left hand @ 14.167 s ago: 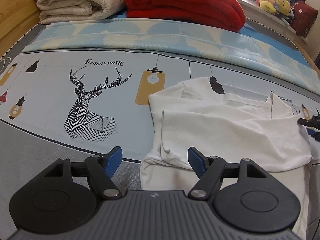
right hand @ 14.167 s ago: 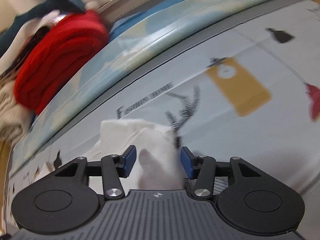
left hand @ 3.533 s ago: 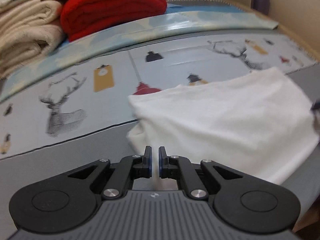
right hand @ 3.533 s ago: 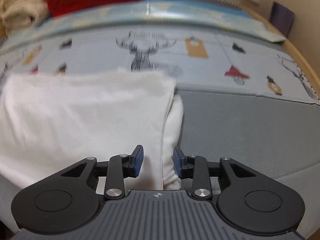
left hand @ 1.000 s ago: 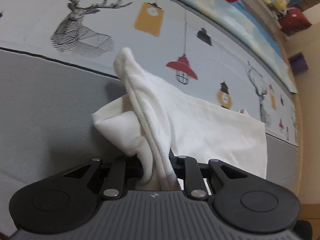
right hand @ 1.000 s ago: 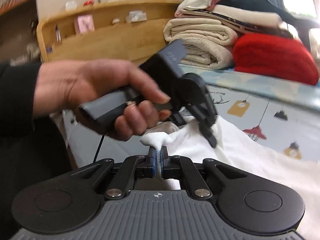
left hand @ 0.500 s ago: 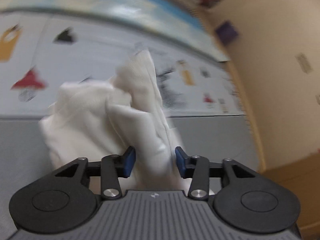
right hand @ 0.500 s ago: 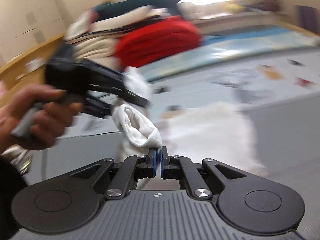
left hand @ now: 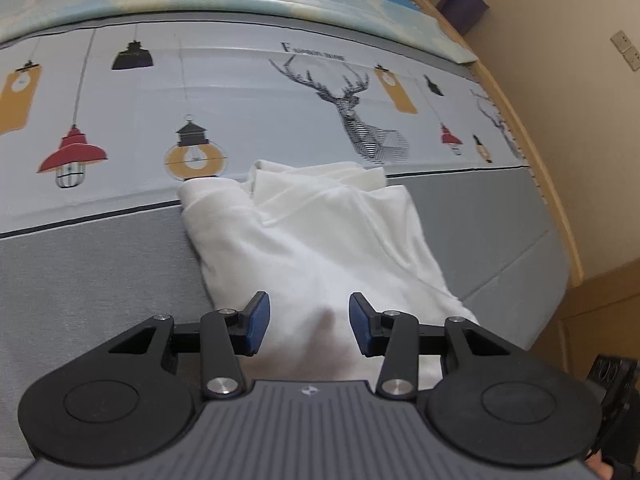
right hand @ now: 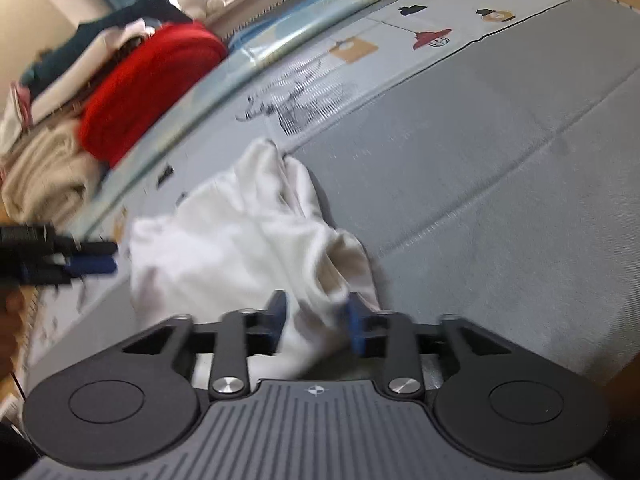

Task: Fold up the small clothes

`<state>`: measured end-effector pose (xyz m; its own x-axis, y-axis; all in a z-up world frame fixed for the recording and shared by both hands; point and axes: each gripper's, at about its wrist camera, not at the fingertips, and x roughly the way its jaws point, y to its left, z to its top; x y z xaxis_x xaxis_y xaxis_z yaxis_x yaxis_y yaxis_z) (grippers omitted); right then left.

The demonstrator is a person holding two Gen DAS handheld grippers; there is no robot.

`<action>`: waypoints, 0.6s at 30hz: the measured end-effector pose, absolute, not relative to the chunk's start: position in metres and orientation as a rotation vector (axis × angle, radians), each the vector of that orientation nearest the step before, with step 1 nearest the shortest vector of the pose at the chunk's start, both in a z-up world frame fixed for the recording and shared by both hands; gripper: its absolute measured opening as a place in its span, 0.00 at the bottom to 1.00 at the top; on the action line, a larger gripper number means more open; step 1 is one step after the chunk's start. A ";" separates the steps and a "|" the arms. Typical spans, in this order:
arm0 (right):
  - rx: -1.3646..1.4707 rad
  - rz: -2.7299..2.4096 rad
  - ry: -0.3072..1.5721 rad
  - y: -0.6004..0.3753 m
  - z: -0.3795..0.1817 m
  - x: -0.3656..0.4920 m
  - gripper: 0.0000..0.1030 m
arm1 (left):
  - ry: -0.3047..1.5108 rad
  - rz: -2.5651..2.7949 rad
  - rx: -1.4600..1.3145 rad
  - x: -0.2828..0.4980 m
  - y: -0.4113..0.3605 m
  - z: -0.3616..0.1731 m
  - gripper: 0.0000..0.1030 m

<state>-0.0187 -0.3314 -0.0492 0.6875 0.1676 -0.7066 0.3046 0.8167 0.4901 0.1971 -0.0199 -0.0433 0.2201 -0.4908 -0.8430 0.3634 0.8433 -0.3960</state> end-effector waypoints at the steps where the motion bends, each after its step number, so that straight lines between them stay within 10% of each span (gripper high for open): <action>1: 0.637 -0.079 0.835 -0.334 -0.051 -0.014 0.38 | 1.212 -0.583 -0.121 0.199 -0.022 -0.044 0.46; 3: 0.635 -0.103 0.834 -0.338 -0.054 -0.010 0.08 | 1.215 -0.569 -0.134 0.199 -0.019 -0.043 0.46; 5: 0.577 -0.181 0.766 -0.339 -0.043 -0.010 0.08 | 1.213 -0.563 -0.137 0.200 -0.018 -0.041 0.46; 18: 0.453 -0.194 0.781 -0.353 0.028 0.074 0.37 | 1.216 -0.448 -0.280 0.223 0.014 -0.045 0.46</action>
